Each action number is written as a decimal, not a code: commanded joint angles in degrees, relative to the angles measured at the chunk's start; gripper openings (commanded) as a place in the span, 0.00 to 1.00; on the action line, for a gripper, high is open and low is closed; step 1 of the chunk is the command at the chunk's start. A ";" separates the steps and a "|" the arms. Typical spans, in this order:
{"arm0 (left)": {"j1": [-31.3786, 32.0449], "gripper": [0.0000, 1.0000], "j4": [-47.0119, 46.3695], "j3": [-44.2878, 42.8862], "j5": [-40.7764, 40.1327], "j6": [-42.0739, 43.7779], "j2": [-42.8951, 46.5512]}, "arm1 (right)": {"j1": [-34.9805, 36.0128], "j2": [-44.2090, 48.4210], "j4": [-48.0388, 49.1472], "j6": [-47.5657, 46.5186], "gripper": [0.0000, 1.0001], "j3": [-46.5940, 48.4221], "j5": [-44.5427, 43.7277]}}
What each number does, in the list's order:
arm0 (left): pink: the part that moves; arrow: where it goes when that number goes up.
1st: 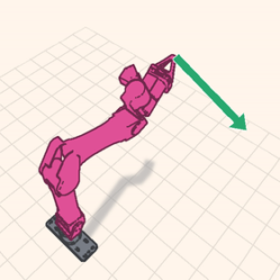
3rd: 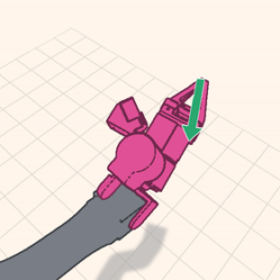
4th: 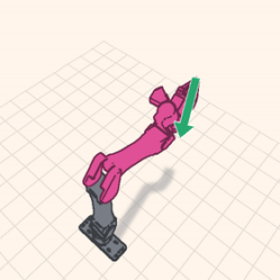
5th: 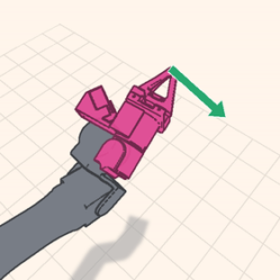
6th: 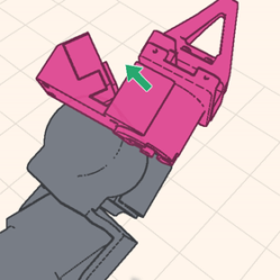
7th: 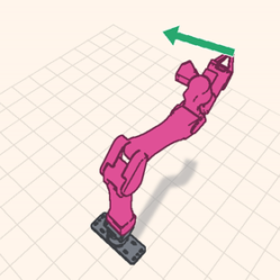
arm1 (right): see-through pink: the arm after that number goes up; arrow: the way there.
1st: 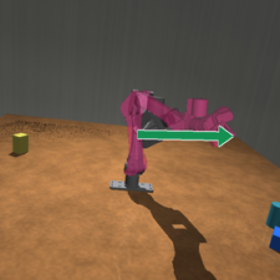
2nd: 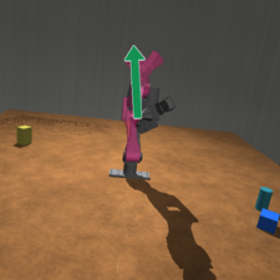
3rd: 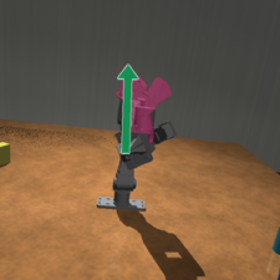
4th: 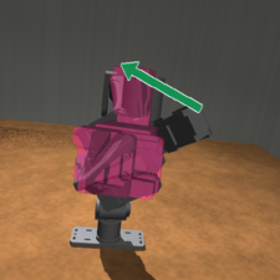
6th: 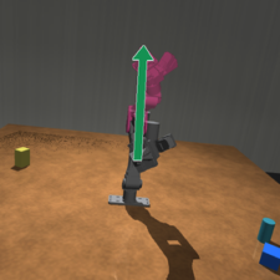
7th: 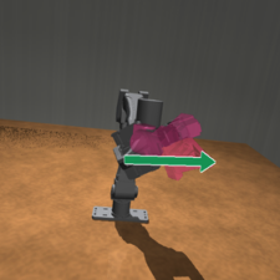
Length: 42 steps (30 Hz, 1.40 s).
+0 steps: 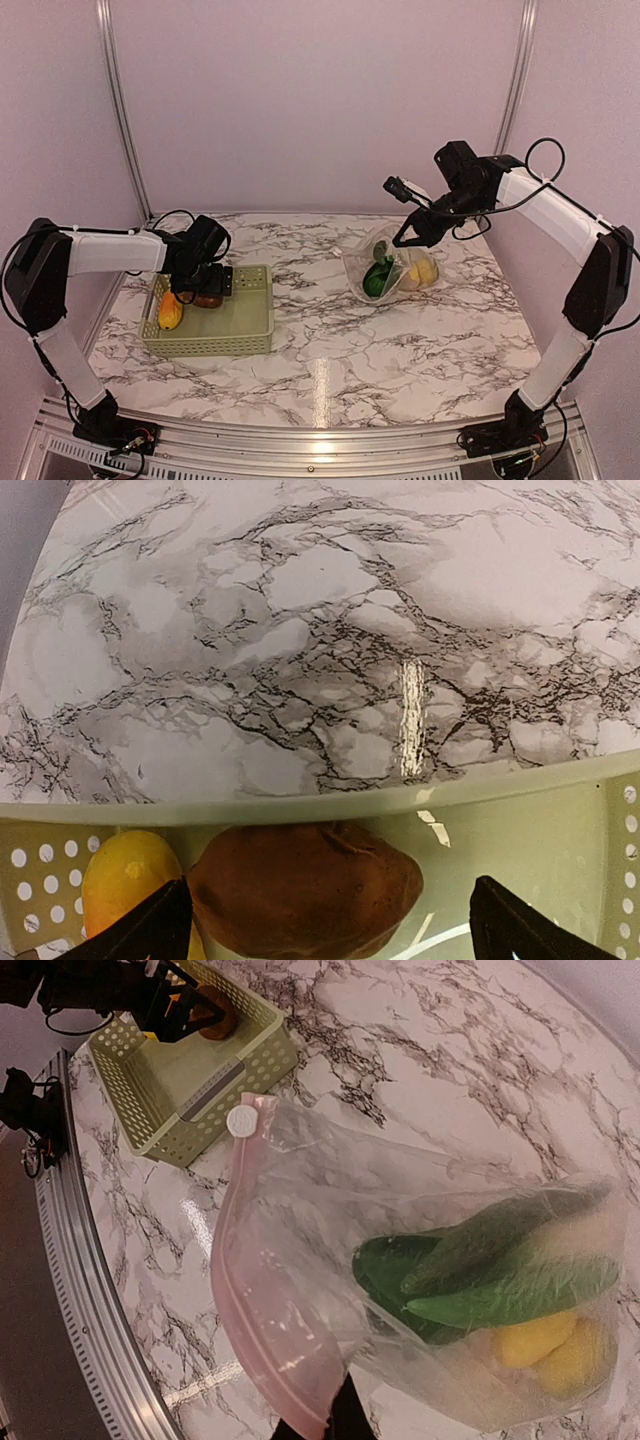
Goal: Place the food in the zip-top bag and seal the zipper
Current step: Pick up the fake vegetable from the bin.
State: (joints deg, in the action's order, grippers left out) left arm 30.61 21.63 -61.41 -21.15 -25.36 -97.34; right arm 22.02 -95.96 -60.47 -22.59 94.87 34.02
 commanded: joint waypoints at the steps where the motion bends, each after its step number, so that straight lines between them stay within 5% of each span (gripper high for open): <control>1: -0.52 0.99 1.27 -2.48 -1.82 2.65 -2.85 | 0.41 1.48 0.17 -0.66 0.00 -0.09 1.05; 20: -0.60 0.95 1.97 -4.13 -4.17 4.68 -8.50 | 0.57 0.56 0.00 -0.79 0.00 0.05 1.40; 32: 0.13 0.76 6.38 -4.69 0.99 3.92 -2.24 | 0.87 -0.13 -0.18 -0.79 0.00 0.75 1.45; 42: 9.36 0.73 3.28 -10.50 9.18 3.39 10.38 | 1.17 -0.44 -0.48 -0.79 0.00 1.36 1.31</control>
State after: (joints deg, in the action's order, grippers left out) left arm 35.94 27.22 -68.03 -17.19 -22.06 -91.29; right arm 22.37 -96.05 -60.51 -22.61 94.87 34.41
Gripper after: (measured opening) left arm 0.909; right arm 0.004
